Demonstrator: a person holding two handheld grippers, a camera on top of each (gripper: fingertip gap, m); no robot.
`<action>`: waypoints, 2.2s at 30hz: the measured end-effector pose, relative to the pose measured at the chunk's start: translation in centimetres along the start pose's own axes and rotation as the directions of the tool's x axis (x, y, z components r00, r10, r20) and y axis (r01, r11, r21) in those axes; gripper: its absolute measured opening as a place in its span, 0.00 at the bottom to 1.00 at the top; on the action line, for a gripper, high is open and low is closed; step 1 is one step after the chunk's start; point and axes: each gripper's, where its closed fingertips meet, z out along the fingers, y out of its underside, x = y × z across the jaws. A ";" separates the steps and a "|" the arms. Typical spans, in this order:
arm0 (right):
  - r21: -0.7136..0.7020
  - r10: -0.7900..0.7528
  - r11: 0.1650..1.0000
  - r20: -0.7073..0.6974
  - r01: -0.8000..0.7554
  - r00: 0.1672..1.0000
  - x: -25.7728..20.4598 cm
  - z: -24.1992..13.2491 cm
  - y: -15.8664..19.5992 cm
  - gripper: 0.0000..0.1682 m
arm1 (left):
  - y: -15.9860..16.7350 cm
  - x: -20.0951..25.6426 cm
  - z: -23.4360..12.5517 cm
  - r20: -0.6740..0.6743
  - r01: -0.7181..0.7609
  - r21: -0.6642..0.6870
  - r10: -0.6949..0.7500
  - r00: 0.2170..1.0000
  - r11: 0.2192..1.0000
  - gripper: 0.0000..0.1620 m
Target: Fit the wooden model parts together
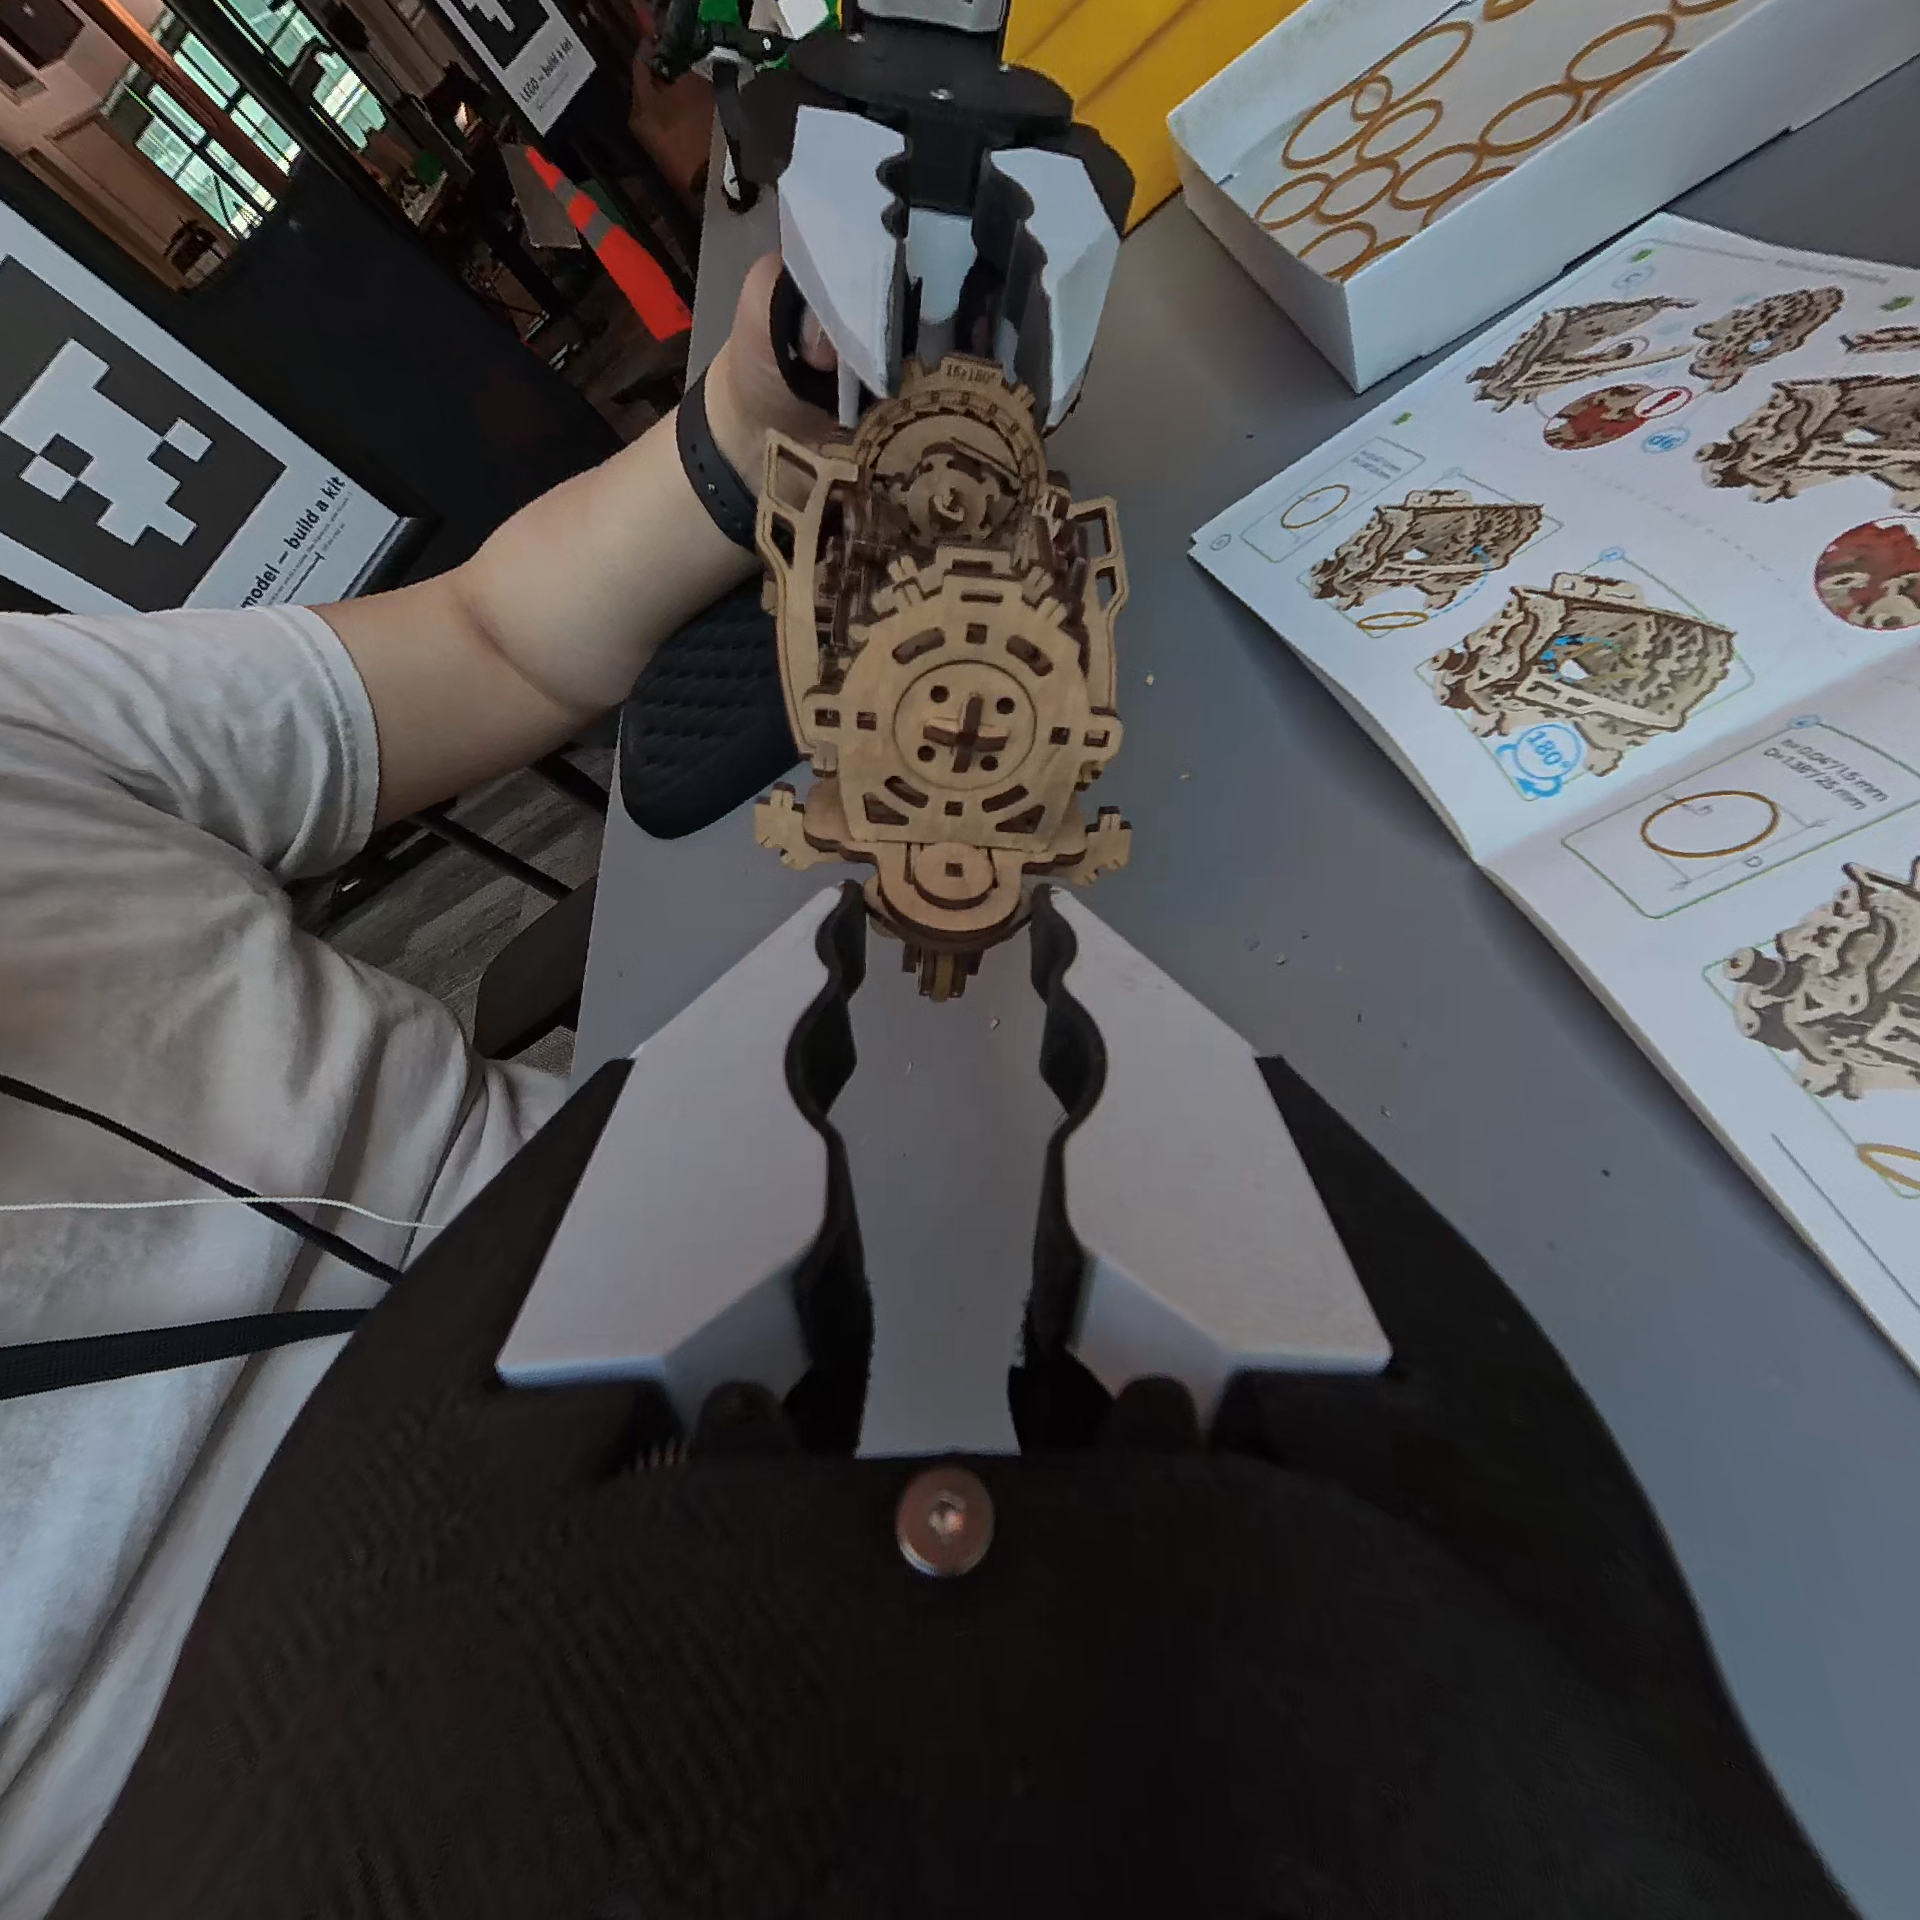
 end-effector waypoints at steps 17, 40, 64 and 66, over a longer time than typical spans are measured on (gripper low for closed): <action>0.143 0.005 0.990 0.032 -0.010 0.999 0.0 -1.0 -2.1 0.18 | -2.5 0.6 -0.4 -0.015 0.069 0.175 -0.067 0.998 0.982 0.15; 0.164 -0.099 0.981 -0.007 0.099 0.995 -0.8 -1.3 -2.7 0.18 | -3.5 1.1 -0.5 -0.020 0.074 0.246 -0.071 0.997 0.967 0.15; 0.217 -0.198 0.953 -0.076 0.210 0.977 -1.4 -2.3 -3.9 0.19 | -4.2 4.2 -0.4 0.044 -0.262 0.258 0.260 0.965 0.930 0.15; 0.201 -0.195 0.958 -0.071 0.205 0.978 -1.4 -2.0 -3.7 0.18 | -4.0 4.5 -0.2 0.067 -0.320 0.235 0.313 0.947 0.918 0.15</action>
